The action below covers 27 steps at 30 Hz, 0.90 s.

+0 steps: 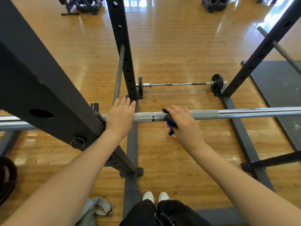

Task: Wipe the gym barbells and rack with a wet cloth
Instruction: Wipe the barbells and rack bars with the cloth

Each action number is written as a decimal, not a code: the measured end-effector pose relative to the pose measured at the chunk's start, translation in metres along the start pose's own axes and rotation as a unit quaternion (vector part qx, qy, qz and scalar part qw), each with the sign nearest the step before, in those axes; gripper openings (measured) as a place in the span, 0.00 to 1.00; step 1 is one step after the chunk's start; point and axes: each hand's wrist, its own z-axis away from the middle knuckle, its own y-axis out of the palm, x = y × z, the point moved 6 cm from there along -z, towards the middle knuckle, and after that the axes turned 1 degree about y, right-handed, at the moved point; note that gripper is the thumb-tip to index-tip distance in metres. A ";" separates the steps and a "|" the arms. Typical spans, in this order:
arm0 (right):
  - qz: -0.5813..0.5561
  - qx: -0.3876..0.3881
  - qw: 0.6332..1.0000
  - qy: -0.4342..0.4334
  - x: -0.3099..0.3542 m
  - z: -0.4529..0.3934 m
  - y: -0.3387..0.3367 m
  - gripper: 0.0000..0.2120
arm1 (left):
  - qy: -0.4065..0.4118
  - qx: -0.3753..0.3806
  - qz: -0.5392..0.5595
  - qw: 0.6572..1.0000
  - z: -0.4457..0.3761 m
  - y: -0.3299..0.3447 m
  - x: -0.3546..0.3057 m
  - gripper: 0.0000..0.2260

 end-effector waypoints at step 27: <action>0.003 -0.046 0.994 0.101 -0.043 0.017 -0.032 0.24 | 0.046 0.116 0.037 0.992 -0.010 0.001 0.000 0.22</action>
